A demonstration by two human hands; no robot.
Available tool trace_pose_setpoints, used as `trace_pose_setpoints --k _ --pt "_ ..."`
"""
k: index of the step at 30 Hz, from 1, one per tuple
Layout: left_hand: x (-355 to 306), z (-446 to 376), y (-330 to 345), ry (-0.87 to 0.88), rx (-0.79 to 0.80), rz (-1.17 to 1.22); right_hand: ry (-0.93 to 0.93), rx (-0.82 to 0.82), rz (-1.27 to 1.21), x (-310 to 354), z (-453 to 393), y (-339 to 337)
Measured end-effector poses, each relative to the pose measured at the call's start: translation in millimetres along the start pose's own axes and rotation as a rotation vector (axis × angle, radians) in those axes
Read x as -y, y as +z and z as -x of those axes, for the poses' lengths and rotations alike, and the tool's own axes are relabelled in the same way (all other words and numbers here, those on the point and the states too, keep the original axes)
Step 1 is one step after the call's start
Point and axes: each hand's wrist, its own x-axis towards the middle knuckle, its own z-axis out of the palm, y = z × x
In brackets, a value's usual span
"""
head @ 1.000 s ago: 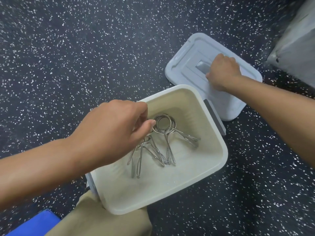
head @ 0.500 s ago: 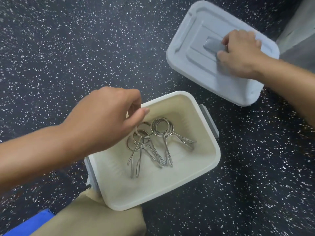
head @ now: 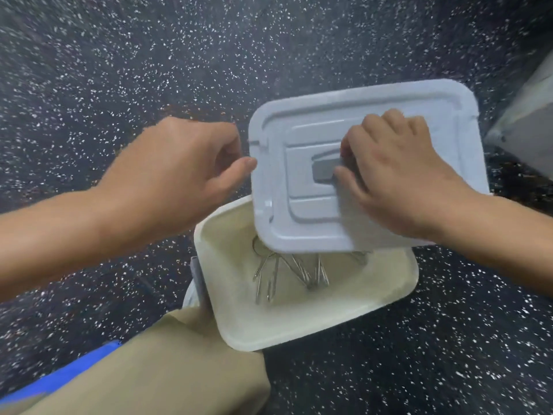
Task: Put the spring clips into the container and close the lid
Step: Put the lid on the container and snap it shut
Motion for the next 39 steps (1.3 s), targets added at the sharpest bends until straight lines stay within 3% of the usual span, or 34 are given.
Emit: trace_pose_setpoints --k 12,23,29,35,39 --pt "24.4 36.7 18.6 -0.142 0.174 -0.004 -0.156 0.063 -0.053 80.7 41.0 39.3" --pt "29.6 50.1 32.0 -0.174 0.275 -0.040 -0.137 0.059 -0.088 96.2 37.6 43.9" --pt "35.9 62.7 44.2 -0.285 0.313 -0.010 -0.169 0.010 0.011 90.1 40.5 41.4" --pt "41.6 69.6 65.1 -0.580 0.455 0.295 0.023 0.025 -0.111 48.9 36.2 30.7" --pt "47.5 70.8 74.7 -0.703 0.574 0.463 0.304 0.123 -0.263 12.3 44.0 17.0"
